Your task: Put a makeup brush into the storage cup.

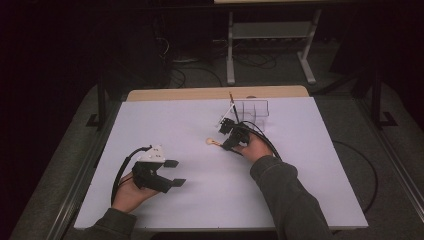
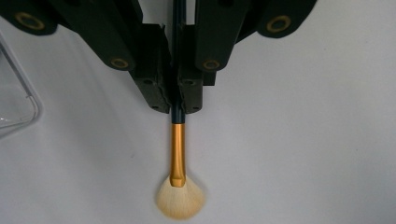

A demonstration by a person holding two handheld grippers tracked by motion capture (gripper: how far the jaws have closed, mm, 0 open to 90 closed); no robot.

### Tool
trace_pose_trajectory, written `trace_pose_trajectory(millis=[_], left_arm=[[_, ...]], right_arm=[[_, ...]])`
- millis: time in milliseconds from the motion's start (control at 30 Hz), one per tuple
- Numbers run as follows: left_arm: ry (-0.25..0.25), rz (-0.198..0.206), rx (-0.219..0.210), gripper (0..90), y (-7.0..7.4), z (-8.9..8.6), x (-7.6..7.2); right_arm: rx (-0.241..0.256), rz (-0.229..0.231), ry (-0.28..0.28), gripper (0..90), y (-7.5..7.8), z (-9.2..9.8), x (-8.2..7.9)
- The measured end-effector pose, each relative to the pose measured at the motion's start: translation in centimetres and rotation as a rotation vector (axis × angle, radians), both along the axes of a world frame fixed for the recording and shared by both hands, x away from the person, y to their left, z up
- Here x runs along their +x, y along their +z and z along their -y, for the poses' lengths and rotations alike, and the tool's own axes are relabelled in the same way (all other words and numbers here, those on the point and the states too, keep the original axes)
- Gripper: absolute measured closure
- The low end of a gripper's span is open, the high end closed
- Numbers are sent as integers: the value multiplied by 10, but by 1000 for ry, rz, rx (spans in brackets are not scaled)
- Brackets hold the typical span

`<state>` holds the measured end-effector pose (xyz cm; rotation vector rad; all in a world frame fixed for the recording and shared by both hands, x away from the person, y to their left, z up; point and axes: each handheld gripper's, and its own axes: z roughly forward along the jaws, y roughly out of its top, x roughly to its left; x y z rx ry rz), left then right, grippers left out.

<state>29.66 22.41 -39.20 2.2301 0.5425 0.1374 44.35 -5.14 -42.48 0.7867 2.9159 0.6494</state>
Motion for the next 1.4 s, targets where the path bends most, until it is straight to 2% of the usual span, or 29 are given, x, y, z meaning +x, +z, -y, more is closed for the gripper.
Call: trace_pose_trajectory(millis=[367,600,900,1400], left_arm=[[4,1,-4,301,0,-1,1],[12,1,-8,301,0,-2,1],[11,3,-4,302,0,-2,1],[1,8,0,301,0,0,1]], right_arm=[[22,-20,-1,831,0,3,3],[45,-16,7,831,2,7,1],[86,-11,16,831,15,13,-6],[155,7,70,830,33,22,-27]])
